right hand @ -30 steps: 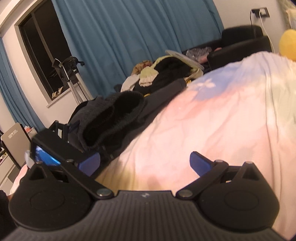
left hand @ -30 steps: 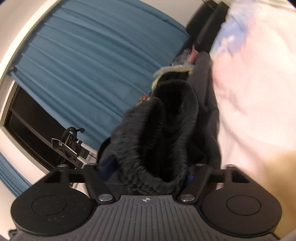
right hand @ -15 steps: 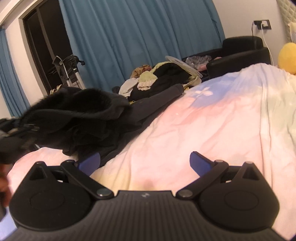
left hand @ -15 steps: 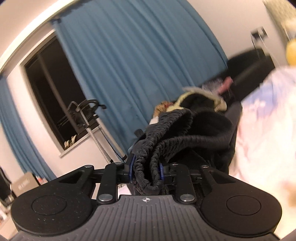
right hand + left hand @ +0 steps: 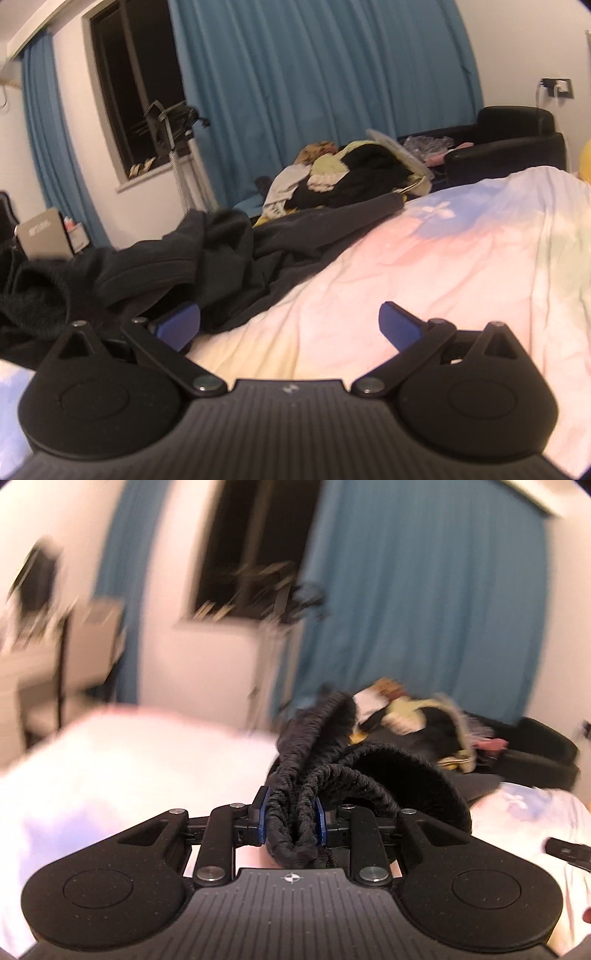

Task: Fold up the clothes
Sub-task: 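Lift the waistband with the left tool and pull the sweatpants open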

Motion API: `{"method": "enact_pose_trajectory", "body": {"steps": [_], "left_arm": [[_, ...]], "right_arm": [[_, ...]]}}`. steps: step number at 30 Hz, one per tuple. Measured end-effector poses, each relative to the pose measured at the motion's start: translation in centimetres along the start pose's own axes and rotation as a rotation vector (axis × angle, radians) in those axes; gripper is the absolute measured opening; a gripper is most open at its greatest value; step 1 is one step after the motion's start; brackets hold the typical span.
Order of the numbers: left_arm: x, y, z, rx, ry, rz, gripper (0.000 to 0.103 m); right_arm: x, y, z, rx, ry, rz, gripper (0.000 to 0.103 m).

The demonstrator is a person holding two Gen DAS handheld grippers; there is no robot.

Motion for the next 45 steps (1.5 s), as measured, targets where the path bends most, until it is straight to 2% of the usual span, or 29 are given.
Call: {"method": "enact_pose_trajectory", "body": {"steps": [1, 4, 6, 9, 10, 12, 13, 16, 19, 24, 27, 29, 31, 32, 33, 34, 36, 40, 43, 45], "left_arm": [[-0.8, 1.3, 0.8, 0.051, 0.044, -0.010, 0.028], [-1.9, 4.1, 3.0, 0.137, 0.156, -0.060, 0.040], [-1.5, 5.6, 3.9, 0.228, 0.205, -0.082, 0.059], [0.0, 6.3, 3.9, 0.317, 0.203, -0.054, 0.069], [0.4, 6.2, 3.6, 0.318, 0.194, -0.042, 0.070], [1.6, 6.3, 3.1, 0.340, 0.163, -0.016, 0.084], [1.8, 6.1, 2.9, 0.371, 0.141, -0.001, 0.087], [2.5, 7.1, 3.2, 0.494, 0.104, 0.045, 0.089], [2.2, 8.7, 4.1, 0.588, 0.133, 0.022, 0.090], [-1.3, 10.7, 5.0, 0.632, 0.190, -0.034, 0.090], [-4.6, 11.2, 5.0, 0.644, 0.228, -0.004, 0.090], [-6.6, 11.3, 5.1, 0.616, 0.262, -0.004, 0.088], [-8.2, 11.8, 5.4, 0.588, 0.286, -0.028, 0.062], [-8.5, 12.2, 5.7, 0.592, 0.300, -0.050, 0.034], [-8.8, 12.7, 5.9, 0.599, 0.310, -0.069, 0.021], [-8.6, 13.3, 5.7, 0.617, 0.291, -0.072, 0.020], [-7.6, 14.6, 4.2, 0.618, 0.199, -0.102, 0.018], [-5.4, 15.8, 0.3, 0.585, 0.067, -0.121, 0.018], [-4.2, 17.8, -3.9, 0.518, -0.014, -0.193, 0.017], [-3.9, 20.4, -6.9, 0.468, -0.051, -0.268, 0.017]], "right_arm": [[-0.2, 0.3, 0.3, 0.007, 0.012, -0.003, 0.103], [-0.8, 1.3, 1.2, 0.016, 0.046, -0.013, 0.103], [-1.3, 2.3, 1.8, 0.039, 0.063, -0.022, 0.103], [-1.8, 3.5, 2.9, 0.074, 0.086, -0.035, 0.103], [-2.0, 3.7, 3.2, 0.067, 0.101, -0.044, 0.103], [-2.3, 4.2, 3.8, 0.049, 0.129, -0.065, 0.103], [-2.4, 4.5, 4.1, 0.038, 0.140, -0.077, 0.103], [-2.3, 5.2, 4.6, 0.022, 0.166, -0.101, 0.103], [-2.2, 5.9, 5.3, -0.001, 0.191, -0.126, 0.103], [-3.0, 6.3, 6.4, 0.008, 0.219, -0.129, 0.103], [-3.5, 6.6, 7.1, 0.014, 0.235, -0.131, 0.103], [-3.9, 6.7, 7.5, 0.018, 0.247, -0.133, 0.103], [-4.2, 6.9, 8.0, 0.022, 0.257, -0.134, 0.103], [-4.4, 6.9, 8.2, 0.025, 0.261, -0.133, 0.103], [-4.6, 6.8, 8.4, 0.032, 0.263, -0.130, 0.103], [-4.8, 6.8, 8.6, 0.045, 0.263, -0.127, 0.103], [-5.0, 6.9, 8.9, 0.071, 0.260, -0.119, 0.103], [-4.9, 7.4, 8.9, 0.085, 0.246, -0.125, 0.103], [-4.3, 7.9, 8.2, 0.079, 0.211, -0.154, 0.103], [-4.1, 8.1, 7.8, 0.073, 0.196, -0.168, 0.103]]}}
Point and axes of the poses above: each gripper's, at about its wrist camera, not at the fingertips, and x roughly against the way its jaws point, y to its left, z to its underside, the point moved 9 cm from there along -x, roughly the way its jaws point, and after that the axes turned 11 degrees about -x, right-handed, at the moved point
